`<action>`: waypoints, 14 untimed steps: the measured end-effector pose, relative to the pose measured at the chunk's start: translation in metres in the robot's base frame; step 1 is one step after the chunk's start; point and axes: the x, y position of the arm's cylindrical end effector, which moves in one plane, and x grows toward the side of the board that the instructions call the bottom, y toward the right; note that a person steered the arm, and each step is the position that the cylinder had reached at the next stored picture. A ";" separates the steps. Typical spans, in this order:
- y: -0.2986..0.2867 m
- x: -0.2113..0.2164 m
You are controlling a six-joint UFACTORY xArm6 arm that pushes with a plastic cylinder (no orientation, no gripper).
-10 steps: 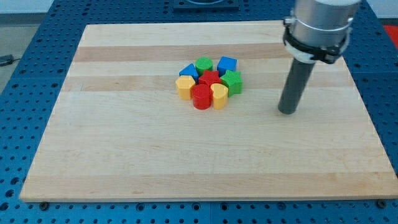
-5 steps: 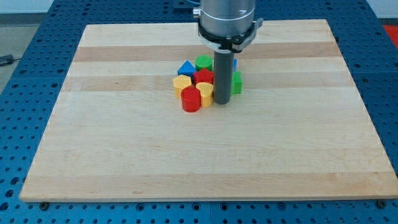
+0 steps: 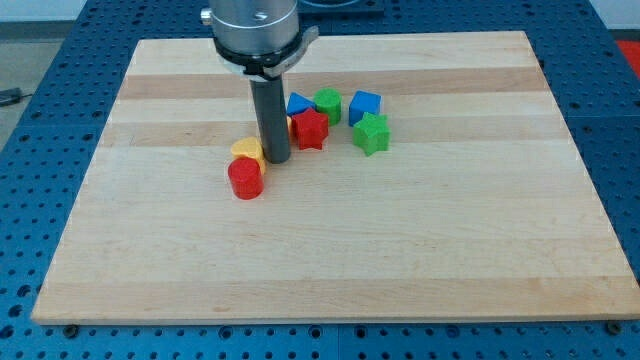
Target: Move the yellow heart close to the yellow hexagon
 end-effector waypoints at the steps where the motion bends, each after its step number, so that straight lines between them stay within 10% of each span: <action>1: 0.011 -0.008; 7: -0.011 -0.046; 10: -0.005 0.024; 14: -0.064 0.014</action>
